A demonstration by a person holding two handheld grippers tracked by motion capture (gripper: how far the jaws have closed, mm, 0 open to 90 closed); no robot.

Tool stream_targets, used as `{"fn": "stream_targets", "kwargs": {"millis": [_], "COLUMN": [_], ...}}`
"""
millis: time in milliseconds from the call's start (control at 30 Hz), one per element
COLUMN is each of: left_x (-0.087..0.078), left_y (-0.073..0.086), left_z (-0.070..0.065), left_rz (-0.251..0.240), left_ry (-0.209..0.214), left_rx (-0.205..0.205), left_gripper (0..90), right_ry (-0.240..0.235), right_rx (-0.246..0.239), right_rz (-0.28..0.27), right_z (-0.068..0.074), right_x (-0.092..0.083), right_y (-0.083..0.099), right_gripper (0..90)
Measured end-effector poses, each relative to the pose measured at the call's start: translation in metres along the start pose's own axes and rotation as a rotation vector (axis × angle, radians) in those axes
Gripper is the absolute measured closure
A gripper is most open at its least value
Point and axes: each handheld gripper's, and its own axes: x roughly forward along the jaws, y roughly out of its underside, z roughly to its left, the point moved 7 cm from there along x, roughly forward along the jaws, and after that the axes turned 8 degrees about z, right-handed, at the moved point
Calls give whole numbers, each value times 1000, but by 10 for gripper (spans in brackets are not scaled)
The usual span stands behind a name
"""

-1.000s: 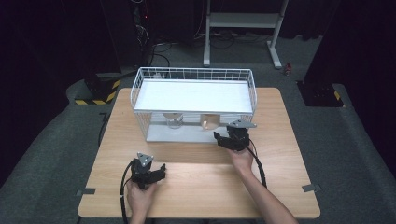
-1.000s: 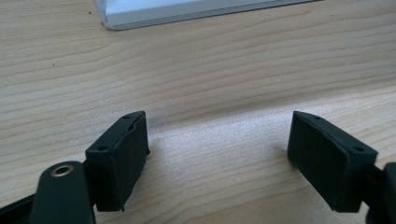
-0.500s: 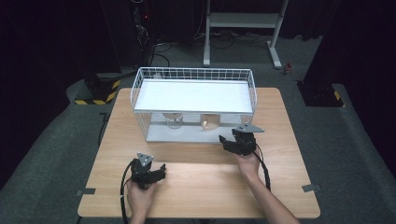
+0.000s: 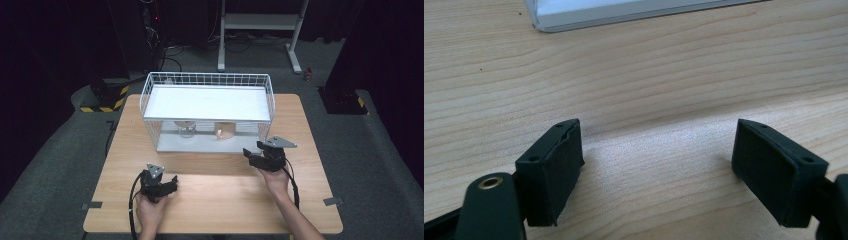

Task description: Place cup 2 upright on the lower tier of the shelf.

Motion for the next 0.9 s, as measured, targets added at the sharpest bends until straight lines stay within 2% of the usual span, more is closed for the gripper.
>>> {"fn": "stream_targets", "kwargs": {"millis": [167, 267, 533, 900], "left_x": [0, 0, 0, 0], "left_y": [0, 0, 0, 0], "left_z": [0, 0, 0, 0], "left_rz": [1, 1, 0, 1], "left_ry": [0, 0, 0, 0], "left_rx": [2, 2, 1, 1], "left_gripper": [207, 207, 207, 208], "right_ry": [1, 21, -5, -13], "right_rx": [10, -26, -34, -15], "right_rz": [0, 6, -1, -19], "right_z": [-5, -5, -1, -8], "right_x": [-7, -10, -15, -33], "right_y": [8, 12, 16, 27], "right_gripper": [345, 345, 343, 338]}}
